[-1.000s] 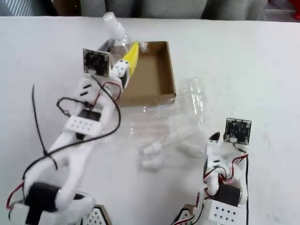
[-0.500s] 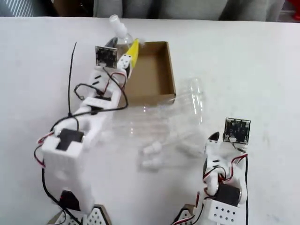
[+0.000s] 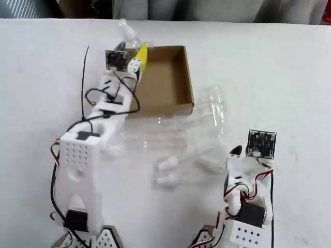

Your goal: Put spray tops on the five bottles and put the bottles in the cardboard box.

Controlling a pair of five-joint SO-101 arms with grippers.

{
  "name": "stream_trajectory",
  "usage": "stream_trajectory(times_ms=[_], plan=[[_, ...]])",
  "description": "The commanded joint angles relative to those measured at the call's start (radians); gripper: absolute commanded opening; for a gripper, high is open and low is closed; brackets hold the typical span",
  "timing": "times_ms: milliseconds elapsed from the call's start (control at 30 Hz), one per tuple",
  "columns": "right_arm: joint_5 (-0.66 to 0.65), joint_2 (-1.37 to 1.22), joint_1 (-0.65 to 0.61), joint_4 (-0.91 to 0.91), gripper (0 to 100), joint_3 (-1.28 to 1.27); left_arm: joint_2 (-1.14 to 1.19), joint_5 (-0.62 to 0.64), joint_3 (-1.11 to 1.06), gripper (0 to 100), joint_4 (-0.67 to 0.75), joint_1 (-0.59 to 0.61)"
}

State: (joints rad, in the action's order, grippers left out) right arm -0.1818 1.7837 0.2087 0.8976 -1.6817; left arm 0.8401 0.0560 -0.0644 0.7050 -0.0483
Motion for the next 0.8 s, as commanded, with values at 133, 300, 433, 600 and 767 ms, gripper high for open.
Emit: stream_trajectory(times_ms=[133,300,433,600,767], plan=[[-0.052,0.002,-0.019,-0.004,3.5,-0.009,0.007,-0.008,0.072,2,0.028,0.01],[-0.057,0.002,-0.021,-0.002,3.5,-0.009,0.008,-0.008,0.069,2,0.028,0.01],[-0.058,0.002,-0.019,-0.002,3.5,-0.009,0.012,-0.008,0.064,2,0.028,0.024],[-0.058,0.002,-0.018,-0.002,3.5,-0.009,0.096,-0.008,0.137,2,0.029,0.05],[-0.058,0.002,-0.018,-0.002,3.5,-0.009,0.139,-0.008,0.19,2,0.028,0.059]])
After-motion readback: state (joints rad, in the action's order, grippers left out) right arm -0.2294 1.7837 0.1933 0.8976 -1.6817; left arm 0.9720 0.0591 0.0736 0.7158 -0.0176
